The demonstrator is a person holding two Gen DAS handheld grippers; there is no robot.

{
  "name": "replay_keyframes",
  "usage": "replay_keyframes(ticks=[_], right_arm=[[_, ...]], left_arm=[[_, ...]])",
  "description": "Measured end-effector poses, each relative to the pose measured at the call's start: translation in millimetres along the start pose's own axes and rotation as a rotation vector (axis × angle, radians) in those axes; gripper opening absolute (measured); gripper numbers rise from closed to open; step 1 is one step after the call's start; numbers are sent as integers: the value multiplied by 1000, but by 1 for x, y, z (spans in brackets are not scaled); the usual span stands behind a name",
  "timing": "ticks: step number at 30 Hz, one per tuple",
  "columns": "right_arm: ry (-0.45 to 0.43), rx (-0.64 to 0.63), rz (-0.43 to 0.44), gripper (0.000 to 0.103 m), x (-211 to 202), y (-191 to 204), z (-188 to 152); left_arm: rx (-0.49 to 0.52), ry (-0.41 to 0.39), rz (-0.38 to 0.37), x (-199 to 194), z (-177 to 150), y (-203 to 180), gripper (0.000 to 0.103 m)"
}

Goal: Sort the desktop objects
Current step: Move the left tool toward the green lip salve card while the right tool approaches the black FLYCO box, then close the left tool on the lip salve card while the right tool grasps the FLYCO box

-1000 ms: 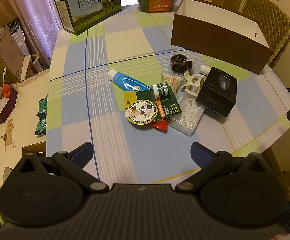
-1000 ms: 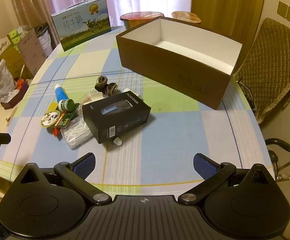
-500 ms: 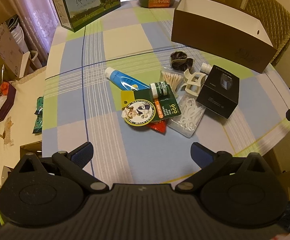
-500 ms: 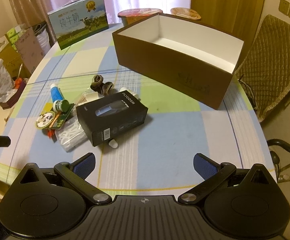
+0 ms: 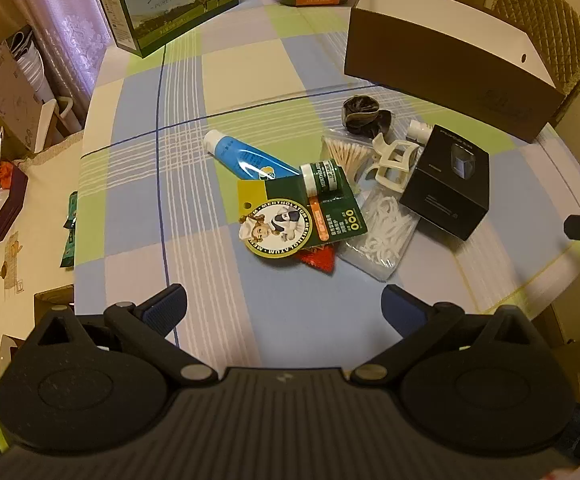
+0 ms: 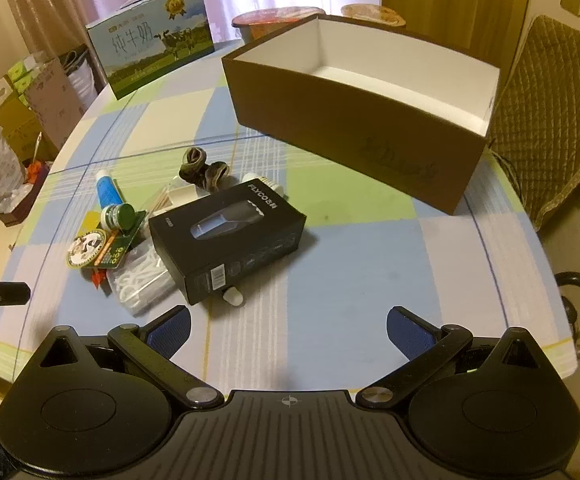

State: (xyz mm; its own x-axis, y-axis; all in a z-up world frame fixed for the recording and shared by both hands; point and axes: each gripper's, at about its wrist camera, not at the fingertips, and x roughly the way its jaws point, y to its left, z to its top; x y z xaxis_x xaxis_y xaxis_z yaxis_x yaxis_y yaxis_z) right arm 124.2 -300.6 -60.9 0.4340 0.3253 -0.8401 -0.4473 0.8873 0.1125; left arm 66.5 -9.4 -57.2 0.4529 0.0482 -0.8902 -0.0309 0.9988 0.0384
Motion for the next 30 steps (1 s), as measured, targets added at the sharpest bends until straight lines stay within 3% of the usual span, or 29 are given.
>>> replay_keyframes(ticks=[10, 24, 30], right_arm=[[27, 64, 6, 101, 20, 2, 5], [30, 64, 31, 101, 60, 34, 20], [80, 39, 13, 101, 83, 43, 18]], left_arm=[[4, 16, -7, 17, 8, 2, 102], [14, 33, 1, 38, 21, 8, 102], [11, 36, 15, 49, 28, 14, 102]])
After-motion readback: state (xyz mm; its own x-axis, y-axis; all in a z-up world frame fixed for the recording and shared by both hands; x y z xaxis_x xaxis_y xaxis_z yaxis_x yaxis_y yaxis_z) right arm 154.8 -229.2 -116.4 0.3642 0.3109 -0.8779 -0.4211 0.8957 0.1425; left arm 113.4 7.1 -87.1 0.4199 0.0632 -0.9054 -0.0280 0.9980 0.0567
